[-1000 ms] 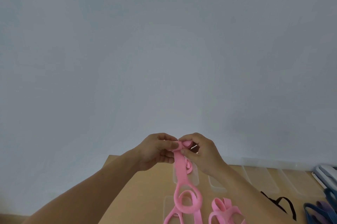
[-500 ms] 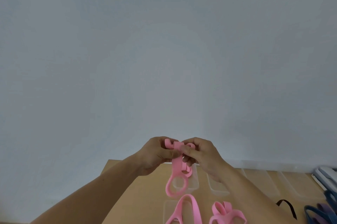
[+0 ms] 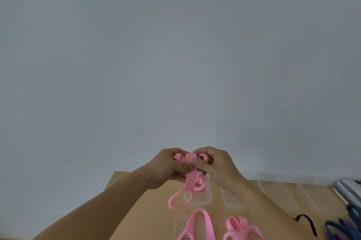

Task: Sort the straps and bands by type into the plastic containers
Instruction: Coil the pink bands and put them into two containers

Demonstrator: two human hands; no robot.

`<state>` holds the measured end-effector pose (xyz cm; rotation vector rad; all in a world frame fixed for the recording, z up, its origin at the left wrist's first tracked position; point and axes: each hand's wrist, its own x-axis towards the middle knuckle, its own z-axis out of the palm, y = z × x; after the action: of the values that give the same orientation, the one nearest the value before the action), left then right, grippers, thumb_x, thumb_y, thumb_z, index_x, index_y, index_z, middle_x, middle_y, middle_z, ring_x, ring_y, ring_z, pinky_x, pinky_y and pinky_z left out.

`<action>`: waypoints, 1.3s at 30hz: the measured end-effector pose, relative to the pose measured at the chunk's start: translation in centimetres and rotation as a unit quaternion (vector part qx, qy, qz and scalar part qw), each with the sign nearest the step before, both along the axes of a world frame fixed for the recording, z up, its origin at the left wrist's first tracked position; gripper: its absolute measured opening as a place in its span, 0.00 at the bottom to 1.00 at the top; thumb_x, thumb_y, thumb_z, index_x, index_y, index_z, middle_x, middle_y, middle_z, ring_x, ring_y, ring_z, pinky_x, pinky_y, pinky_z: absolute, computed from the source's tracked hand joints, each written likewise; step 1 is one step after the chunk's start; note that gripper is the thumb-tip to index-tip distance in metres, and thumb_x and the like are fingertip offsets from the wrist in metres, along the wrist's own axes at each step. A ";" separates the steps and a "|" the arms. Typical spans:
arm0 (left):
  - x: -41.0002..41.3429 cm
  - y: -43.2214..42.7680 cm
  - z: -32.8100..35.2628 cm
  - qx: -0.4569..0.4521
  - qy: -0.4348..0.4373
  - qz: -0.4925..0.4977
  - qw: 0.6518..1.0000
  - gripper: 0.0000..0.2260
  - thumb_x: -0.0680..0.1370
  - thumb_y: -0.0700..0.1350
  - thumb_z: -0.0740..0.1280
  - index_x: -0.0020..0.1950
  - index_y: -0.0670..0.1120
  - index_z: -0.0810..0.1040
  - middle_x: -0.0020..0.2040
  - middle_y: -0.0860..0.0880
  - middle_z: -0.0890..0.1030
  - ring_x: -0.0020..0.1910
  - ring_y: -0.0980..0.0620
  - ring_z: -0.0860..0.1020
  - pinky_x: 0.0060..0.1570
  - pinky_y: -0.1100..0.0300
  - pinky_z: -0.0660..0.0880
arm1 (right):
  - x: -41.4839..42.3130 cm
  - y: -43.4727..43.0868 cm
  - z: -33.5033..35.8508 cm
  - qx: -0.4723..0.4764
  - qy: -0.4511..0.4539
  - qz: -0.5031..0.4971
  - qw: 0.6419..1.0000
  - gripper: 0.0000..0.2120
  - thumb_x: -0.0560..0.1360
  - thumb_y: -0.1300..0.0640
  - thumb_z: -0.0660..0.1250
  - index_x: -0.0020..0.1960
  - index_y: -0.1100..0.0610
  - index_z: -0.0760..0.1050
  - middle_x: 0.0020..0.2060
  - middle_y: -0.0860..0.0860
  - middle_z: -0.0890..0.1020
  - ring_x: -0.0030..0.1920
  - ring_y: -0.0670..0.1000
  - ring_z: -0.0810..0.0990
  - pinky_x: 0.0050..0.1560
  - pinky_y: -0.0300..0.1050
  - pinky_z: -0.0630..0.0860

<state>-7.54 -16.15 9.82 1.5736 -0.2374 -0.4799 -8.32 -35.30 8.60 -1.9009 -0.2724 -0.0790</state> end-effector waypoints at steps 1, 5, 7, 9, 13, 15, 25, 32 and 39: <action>0.0 0.0 0.1 -0.012 0.009 -0.003 1.000 0.11 0.75 0.32 0.70 0.57 0.38 0.80 0.48 0.41 0.85 0.47 0.43 0.84 0.52 0.48 0.81 | 0.1 0.0 0.0 -0.004 -0.007 -0.005 1.000 0.08 0.73 0.60 0.74 0.50 0.52 0.82 0.44 0.49 0.85 0.41 0.49 0.83 0.46 0.48 0.82; 0.6 0.2 0.3 -0.057 0.057 -0.011 0.997 0.14 0.76 0.40 0.67 0.59 0.34 0.79 0.53 0.38 0.82 0.53 0.39 0.82 0.56 0.47 0.79 | 0.2 0.2 -0.3 -0.015 -0.013 -0.011 1.000 0.12 0.70 0.62 0.75 0.48 0.47 0.80 0.44 0.43 0.84 0.46 0.49 0.81 0.53 0.51 0.80; 0.7 0.2 0.2 -0.062 0.068 0.012 0.996 0.14 0.78 0.41 0.67 0.57 0.31 0.79 0.50 0.38 0.81 0.54 0.37 0.82 0.56 0.47 0.79 | 0.1 0.3 -0.3 -0.019 -0.017 -0.008 1.000 0.13 0.70 0.65 0.74 0.48 0.48 0.79 0.43 0.42 0.83 0.46 0.49 0.81 0.53 0.51 0.80; 0.8 0.2 0.1 -0.068 0.063 0.026 0.995 0.13 0.77 0.38 0.69 0.54 0.28 0.77 0.41 0.41 0.78 0.51 0.38 0.82 0.56 0.46 0.79 | 0.0 0.3 -0.3 -0.021 -0.020 -0.002 1.000 0.14 0.69 0.66 0.74 0.48 0.50 0.79 0.43 0.43 0.83 0.46 0.49 0.81 0.52 0.51 0.80; 0.8 0.1 0.3 -0.051 0.049 0.021 0.997 0.10 0.75 0.33 0.69 0.55 0.32 0.81 0.39 0.42 0.80 0.48 0.40 0.83 0.55 0.48 0.80 | 0.1 -0.1 0.0 -0.005 -0.003 0.019 1.000 0.12 0.68 0.65 0.76 0.47 0.52 0.80 0.43 0.46 0.84 0.47 0.51 0.81 0.48 0.45 0.80; 0.9 0.2 0.2 -0.050 0.044 0.039 0.997 0.10 0.74 0.30 0.68 0.55 0.33 0.81 0.42 0.41 0.80 0.46 0.42 0.82 0.53 0.51 0.80 | 0.2 -0.3 0.4 0.027 0.020 0.022 0.999 0.08 0.71 0.60 0.76 0.49 0.53 0.81 0.44 0.48 0.84 0.44 0.51 0.82 0.47 0.44 0.80; 1.2 0.2 -0.2 -0.037 -0.007 0.056 0.998 0.22 0.66 0.34 0.74 0.59 0.40 0.78 0.57 0.40 0.78 0.50 0.47 0.81 0.54 0.58 0.79 | 0.4 0.2 0.4 0.075 0.097 0.022 0.992 0.07 0.78 0.57 0.69 0.50 0.62 0.80 0.40 0.64 0.84 0.35 0.55 0.80 0.40 0.47 0.79; 0.8 0.4 0.0 0.002 -0.007 0.019 1.000 0.14 0.74 0.37 0.73 0.57 0.37 0.76 0.52 0.38 0.84 0.48 0.42 0.83 0.55 0.47 0.80 | 0.6 -0.2 0.2 0.130 0.101 0.031 0.986 0.10 0.75 0.63 0.71 0.55 0.63 0.77 0.40 0.62 0.83 0.37 0.57 0.81 0.40 0.49 0.79; 0.7 0.5 0.5 -0.010 0.032 -0.008 0.999 0.20 0.74 0.35 0.72 0.63 0.39 0.70 0.50 0.36 0.83 0.42 0.39 0.81 0.45 0.50 0.80 | 0.6 -0.3 -0.1 0.132 0.074 0.033 0.988 0.10 0.74 0.64 0.72 0.55 0.60 0.79 0.46 0.61 0.84 0.41 0.64 0.83 0.48 0.56 0.82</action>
<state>-6.89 -15.61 10.32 1.5353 -0.2053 -0.5369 -7.74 -35.60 8.53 -1.6240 -0.2128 0.0689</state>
